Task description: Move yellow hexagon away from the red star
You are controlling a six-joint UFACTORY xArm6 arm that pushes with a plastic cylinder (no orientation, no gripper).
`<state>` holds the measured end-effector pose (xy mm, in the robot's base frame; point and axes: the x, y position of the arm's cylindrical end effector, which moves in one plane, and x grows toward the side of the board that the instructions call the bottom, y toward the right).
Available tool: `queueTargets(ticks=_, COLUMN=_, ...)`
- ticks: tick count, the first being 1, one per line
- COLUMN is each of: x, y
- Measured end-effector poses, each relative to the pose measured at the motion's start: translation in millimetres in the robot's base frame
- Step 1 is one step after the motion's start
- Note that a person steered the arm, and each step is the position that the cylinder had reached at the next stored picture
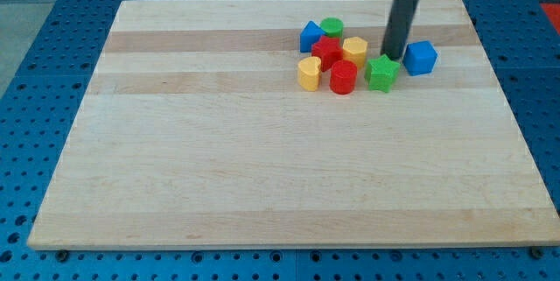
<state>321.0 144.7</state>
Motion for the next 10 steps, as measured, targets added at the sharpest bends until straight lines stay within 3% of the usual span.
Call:
queueTargets(ticks=4, x=19, y=-96)
queueTargets(ticks=5, x=63, y=-90)
queueTargets(ticks=7, x=64, y=-43)
queueTargets(ticks=10, x=66, y=-71)
